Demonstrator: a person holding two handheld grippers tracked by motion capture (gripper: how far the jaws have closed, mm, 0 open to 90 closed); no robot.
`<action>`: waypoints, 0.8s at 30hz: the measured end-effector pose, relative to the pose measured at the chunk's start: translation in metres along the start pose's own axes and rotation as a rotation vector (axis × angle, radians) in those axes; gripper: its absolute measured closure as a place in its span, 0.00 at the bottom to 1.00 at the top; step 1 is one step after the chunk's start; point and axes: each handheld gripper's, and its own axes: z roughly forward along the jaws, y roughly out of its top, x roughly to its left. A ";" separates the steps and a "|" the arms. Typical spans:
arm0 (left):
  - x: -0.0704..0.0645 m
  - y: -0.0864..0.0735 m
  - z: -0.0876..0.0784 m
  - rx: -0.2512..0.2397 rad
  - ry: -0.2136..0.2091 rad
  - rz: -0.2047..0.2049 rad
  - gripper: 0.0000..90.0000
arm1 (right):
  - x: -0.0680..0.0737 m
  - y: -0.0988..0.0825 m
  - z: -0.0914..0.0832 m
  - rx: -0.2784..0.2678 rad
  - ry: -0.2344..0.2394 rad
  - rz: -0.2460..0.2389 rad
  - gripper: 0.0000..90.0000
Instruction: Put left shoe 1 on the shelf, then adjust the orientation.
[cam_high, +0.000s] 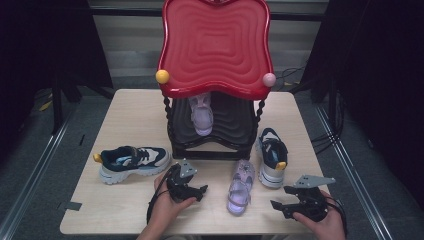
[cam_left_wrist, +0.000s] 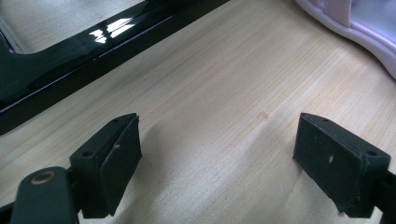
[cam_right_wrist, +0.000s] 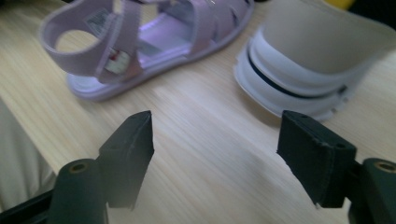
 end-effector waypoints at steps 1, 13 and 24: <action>0.000 0.000 0.000 0.000 0.001 0.001 0.16 | 0.003 0.003 0.001 -0.003 0.004 -0.005 0.30; 0.000 0.001 0.001 -0.004 0.003 0.001 0.16 | 0.027 0.033 0.013 -0.036 0.038 -0.055 0.32; 0.000 0.001 0.001 -0.005 0.003 -0.001 0.16 | 0.032 0.052 0.021 -0.069 0.063 -0.061 0.32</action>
